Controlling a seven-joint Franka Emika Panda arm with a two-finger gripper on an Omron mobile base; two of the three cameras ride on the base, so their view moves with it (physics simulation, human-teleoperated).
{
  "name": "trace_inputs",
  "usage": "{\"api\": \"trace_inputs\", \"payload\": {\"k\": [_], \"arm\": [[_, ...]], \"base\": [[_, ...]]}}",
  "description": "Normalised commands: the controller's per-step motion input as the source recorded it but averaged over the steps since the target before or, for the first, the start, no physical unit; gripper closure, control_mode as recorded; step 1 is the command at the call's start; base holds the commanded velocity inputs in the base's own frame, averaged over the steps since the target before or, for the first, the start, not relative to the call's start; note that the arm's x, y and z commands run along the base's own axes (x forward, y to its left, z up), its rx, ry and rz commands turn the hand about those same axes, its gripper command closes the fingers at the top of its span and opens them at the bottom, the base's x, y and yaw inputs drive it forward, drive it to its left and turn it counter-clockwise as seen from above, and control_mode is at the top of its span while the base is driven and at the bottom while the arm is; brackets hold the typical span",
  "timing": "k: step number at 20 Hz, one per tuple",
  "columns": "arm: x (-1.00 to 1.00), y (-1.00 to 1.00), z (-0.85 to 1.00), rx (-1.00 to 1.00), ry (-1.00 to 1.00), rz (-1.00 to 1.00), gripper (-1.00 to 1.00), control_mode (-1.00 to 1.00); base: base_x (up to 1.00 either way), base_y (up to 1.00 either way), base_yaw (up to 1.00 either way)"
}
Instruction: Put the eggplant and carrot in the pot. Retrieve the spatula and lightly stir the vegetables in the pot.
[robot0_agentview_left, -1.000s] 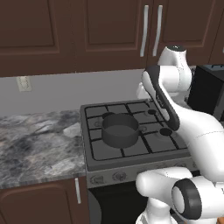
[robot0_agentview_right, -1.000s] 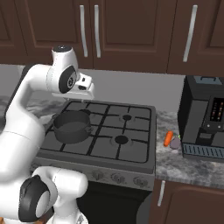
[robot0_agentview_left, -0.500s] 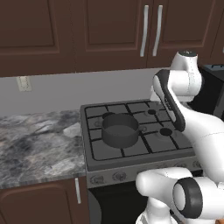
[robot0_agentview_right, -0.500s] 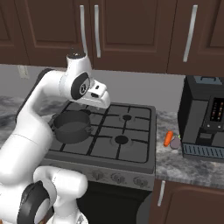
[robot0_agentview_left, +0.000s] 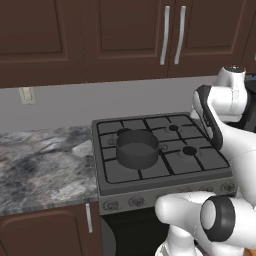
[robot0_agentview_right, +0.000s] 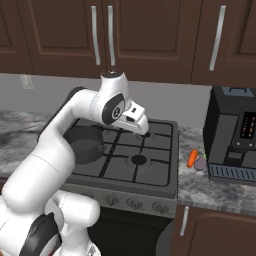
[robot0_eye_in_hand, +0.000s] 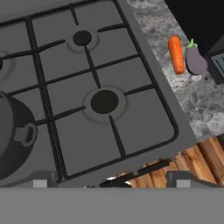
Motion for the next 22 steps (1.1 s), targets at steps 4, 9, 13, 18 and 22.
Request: {"api": "trace_inputs", "payload": {"k": [4,9,13,18,22], "arm": [[0.06,-0.65,-0.27,-0.02,0.01,-0.06,-1.00,-1.00],[0.30,-0.61,-0.32,0.00,0.00,0.00,-1.00,-1.00],[0.67,-0.58,-0.21,-0.01,0.03,0.00,-1.00,-1.00],[0.74,-0.35,0.00,0.00,0.00,0.06,-1.00,-1.00],[0.19,-0.12,-0.19,0.02,0.00,0.01,-1.00,-1.00]], "base": [[0.00,0.00,0.00],[0.00,0.00,0.00],[0.00,0.00,0.00],[0.00,0.00,0.00],[0.00,0.00,0.00]]}}
